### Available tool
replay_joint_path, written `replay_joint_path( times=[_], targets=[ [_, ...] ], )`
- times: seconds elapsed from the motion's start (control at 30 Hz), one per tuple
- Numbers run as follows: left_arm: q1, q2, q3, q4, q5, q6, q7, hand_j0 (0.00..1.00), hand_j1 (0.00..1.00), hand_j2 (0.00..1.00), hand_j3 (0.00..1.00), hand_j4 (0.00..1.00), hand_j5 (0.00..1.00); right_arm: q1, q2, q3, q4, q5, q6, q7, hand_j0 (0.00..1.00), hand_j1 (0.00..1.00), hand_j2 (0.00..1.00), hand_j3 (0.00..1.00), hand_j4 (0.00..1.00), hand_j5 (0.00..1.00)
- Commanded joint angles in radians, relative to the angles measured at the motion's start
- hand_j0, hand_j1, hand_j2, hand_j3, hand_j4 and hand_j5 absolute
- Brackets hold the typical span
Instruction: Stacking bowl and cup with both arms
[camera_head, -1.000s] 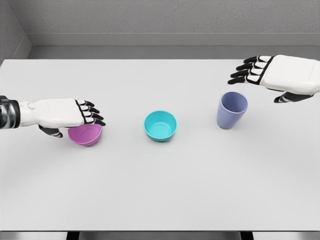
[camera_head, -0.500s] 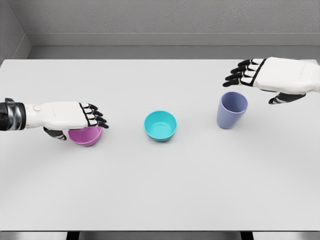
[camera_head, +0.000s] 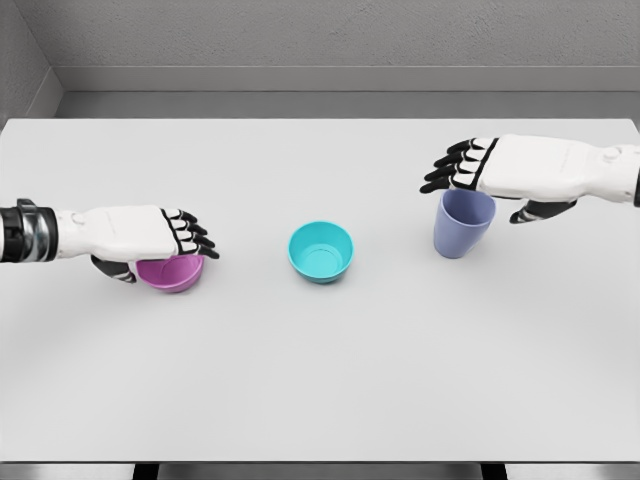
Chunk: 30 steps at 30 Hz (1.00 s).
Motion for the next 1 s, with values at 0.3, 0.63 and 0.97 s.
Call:
replay_joint_path(
  times=[0.3,0.63,0.97],
  targets=[
    [-0.002,-0.005,-0.006,0.008,0.005,0.002,0.0,1.0,1.0,1.0,1.0,1.0,1.0,-0.015,0.032,0.035,0.084,-0.005,0.003,0.0,1.0,1.0,1.0,1.0,1.0,1.0],
    [-0.002,-0.011,-0.009,0.022,0.003,0.002,0.0,1.0,1.0,1.0,1.0,1.0,1.0,-0.043,0.061,0.085,0.15,-0.003,0.003,0.0,1.0,1.0,1.0,1.0,1.0,1.0],
    [-0.003,-0.025,-0.009,0.048,0.002,0.002,0.0,1.0,1.0,1.0,1.0,1.0,1.0,-0.057,0.09,0.091,0.181,-0.002,0.003,0.0,1.0,1.0,1.0,1.0,1.0,1.0]
  ],
)
